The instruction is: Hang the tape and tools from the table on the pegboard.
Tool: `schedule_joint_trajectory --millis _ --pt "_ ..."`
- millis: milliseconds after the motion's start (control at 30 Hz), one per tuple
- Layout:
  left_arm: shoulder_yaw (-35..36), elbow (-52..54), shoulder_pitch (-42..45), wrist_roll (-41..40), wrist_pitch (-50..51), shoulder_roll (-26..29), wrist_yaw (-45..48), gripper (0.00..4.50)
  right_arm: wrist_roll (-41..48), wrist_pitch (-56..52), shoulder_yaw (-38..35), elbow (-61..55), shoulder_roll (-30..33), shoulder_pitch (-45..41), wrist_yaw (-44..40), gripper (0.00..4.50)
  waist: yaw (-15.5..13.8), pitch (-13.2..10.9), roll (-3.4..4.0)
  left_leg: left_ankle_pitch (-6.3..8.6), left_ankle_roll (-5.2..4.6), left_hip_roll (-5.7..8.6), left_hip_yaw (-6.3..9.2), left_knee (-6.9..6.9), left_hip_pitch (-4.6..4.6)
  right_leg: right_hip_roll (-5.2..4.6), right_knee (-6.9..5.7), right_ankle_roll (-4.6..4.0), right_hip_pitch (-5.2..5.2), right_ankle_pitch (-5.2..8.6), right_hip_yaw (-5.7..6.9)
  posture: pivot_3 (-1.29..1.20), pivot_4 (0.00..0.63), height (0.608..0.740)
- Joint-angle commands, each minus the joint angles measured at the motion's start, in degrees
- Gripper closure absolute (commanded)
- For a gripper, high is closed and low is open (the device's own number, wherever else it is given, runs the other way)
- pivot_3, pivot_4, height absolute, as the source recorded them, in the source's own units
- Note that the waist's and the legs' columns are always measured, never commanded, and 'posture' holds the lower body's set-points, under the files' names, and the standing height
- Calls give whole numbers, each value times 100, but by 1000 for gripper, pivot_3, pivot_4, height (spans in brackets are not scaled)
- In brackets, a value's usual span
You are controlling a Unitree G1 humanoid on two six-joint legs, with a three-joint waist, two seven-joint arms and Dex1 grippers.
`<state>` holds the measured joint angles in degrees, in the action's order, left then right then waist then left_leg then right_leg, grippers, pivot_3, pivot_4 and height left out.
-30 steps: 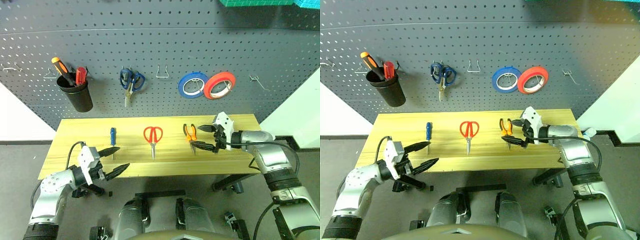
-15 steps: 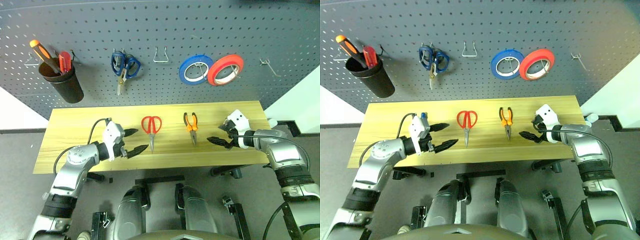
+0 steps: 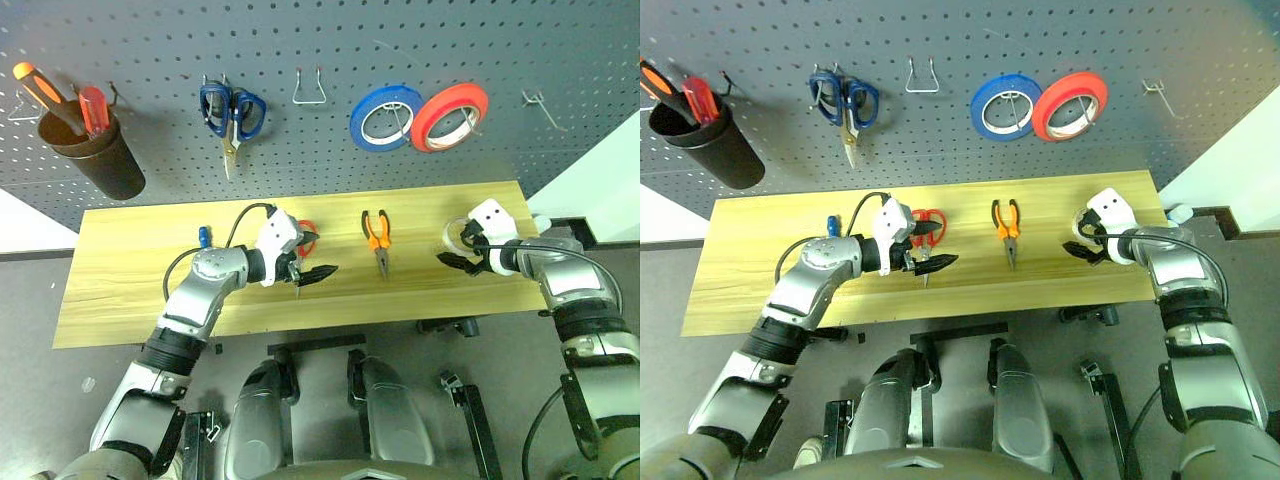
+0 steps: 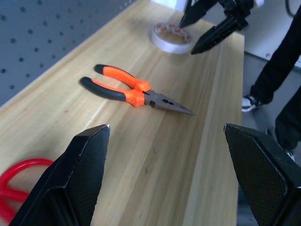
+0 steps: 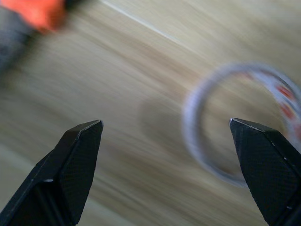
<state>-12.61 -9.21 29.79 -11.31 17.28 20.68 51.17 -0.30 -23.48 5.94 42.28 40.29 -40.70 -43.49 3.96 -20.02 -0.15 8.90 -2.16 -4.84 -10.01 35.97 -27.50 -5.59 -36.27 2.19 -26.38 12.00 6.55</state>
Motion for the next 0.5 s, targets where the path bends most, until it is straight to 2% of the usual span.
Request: schedule_joint_trajectory --millis 33,167,400,500 --pt "-80 23 127 68 0 -139 -43 437 -206 99 21 812 -130 -502 132 0 19 -38 -1 0 0 0 0 0 0 0 -1 1 0 0 0 -126 408 730" --pt "-63 38 194 95 54 -238 -77 437 -467 260 136 1658 -306 -995 248 0 20 -90 -2 -3 1 -1 -6 3 2 1 -13 20 -4 -11 -3 -114 411 730" --pt "-64 238 46 81 196 -133 -16 437 -1025 626 589 2367 -607 -1375 208 0 17 -99 -7 -4 2 -1 -13 3 3 -1 -17 25 -6 -9 -6 -98 410 730" --pt "-28 264 24 75 204 -70 4 404 -1196 670 709 2559 -687 -1458 267 604 16 -99 -7 -3 3 -2 -13 5 10 -2 -17 19 -1 -6 -6 -89 404 730"
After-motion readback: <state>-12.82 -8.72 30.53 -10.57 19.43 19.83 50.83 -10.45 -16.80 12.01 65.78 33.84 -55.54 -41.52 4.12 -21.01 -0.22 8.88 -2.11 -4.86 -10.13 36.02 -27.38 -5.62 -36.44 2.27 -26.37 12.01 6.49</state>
